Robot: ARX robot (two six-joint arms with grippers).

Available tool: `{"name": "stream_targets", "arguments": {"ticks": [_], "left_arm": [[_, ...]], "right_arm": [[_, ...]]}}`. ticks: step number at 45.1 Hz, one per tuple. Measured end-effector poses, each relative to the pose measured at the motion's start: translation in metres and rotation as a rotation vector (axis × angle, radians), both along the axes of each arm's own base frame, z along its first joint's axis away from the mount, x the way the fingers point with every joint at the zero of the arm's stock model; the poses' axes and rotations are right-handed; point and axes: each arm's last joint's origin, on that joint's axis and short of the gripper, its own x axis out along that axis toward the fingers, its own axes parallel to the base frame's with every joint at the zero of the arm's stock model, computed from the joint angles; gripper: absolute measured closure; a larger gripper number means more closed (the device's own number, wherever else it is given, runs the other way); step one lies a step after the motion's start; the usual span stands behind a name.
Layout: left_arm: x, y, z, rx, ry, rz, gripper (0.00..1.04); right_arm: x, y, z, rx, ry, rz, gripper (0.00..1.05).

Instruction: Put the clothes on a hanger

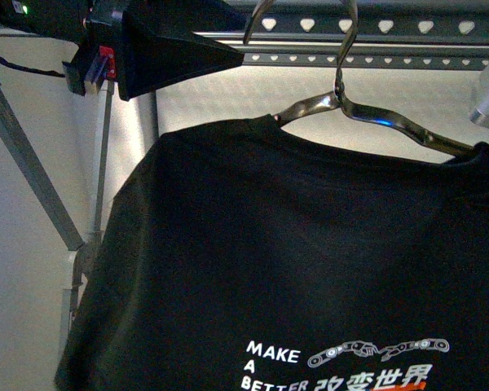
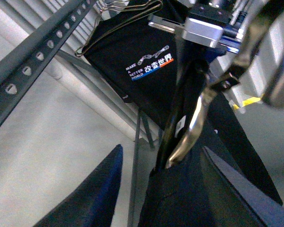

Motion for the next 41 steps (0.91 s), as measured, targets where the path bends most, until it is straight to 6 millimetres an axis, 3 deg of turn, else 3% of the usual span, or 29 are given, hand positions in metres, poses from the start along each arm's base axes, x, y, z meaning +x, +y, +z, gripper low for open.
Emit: {"name": "stream_targets", "arguments": {"ticks": [13,25,28,32,36,41], "left_arm": [[0.004,0.002,0.006,-0.072,0.057,0.08,0.05],[0.004,0.002,0.005,-0.081,0.096,0.088,0.07],[0.0,-0.002,0.005,-0.141,0.116,0.498,0.07],[-0.009,0.007,0.011,-0.462,0.275,0.974,0.07],[-0.017,0.018,0.025,-0.693,0.332,1.162,0.07],[-0.029,0.034,0.042,-0.91,0.347,1.258,0.07]], "right_arm": [[-0.022,-0.011,-0.017,0.053,0.035,0.001,0.95],[-0.046,-0.023,-0.021,0.254,0.125,-0.139,0.95],[-0.059,-0.021,-0.018,0.317,0.163,-0.173,0.95],[-0.071,-0.02,-0.014,0.392,0.228,-0.231,0.96],[-0.077,-0.019,-0.013,0.435,0.271,-0.267,0.96],[-0.08,-0.019,-0.014,0.473,0.323,-0.337,0.96]]}}
